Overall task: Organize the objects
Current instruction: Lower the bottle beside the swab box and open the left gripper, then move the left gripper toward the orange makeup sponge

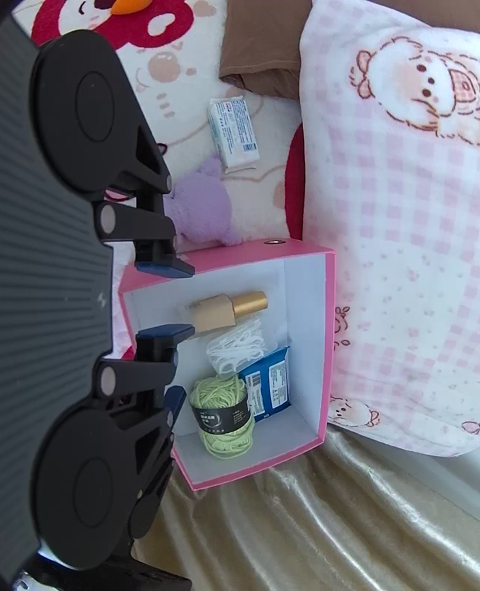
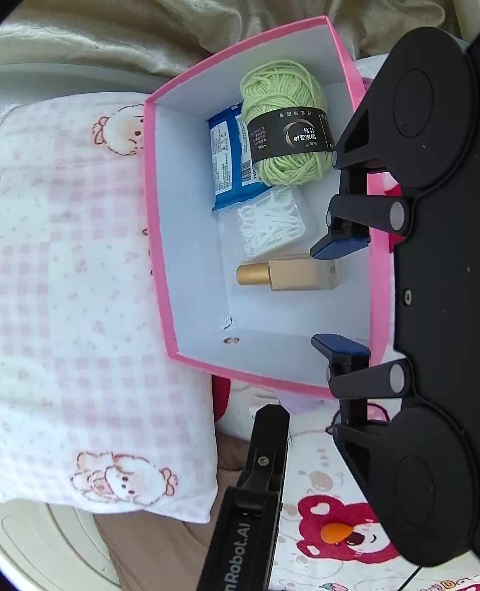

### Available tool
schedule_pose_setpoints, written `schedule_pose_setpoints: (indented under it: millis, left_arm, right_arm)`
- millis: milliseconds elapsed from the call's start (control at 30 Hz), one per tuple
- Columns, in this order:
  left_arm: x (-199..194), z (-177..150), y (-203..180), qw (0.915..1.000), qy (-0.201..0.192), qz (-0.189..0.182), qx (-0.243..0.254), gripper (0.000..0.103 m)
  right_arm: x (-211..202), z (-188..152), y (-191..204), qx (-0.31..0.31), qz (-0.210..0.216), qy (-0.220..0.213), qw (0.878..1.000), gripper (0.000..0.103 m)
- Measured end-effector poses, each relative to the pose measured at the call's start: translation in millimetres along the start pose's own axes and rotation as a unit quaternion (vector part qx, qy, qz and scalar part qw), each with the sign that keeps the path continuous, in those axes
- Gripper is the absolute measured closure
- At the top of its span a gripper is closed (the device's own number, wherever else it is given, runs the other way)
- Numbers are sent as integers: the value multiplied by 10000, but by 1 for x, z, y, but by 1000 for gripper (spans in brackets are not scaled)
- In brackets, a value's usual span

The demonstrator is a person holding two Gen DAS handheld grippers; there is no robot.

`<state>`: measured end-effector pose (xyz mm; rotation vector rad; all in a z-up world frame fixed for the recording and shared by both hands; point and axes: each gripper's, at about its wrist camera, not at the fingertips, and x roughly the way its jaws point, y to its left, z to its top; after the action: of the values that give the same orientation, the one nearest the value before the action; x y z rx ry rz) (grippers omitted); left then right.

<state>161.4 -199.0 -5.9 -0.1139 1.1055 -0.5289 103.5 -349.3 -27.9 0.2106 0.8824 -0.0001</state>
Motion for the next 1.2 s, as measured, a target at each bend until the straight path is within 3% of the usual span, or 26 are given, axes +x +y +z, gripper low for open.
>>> schedule_pose_setpoints:
  millis: [267,467,633,867,1000,1200]
  left_arm:
    - [-68,-30,26,9998,-170,4,-58,62]
    - [-98,-50,43,9999,-78,112,-10,53]
    - [-125,-69,51,9997,-99,205,22,40]
    - [-147,-94,68,9989,-220,417,83,34]
    - [-154,-107,87,9979,-386,519,-16,19]
    - [-156,-119,122,9959,-594,675,-128,11]
  right_arm:
    - [-63,-7,28,-558,169,-155,9982,46]
    - [-88,-16,55,-1013,64,12,9948,33]
    - [-106,-27,77,-1323,132,49,9911,15]
    - [-110,-39,107,-1744,591,290,9825,13]
    - [-111,-44,130,-2109,742,183,9745,13]
    - [-99,-48,167,-2739,1069,-41,9558,13]
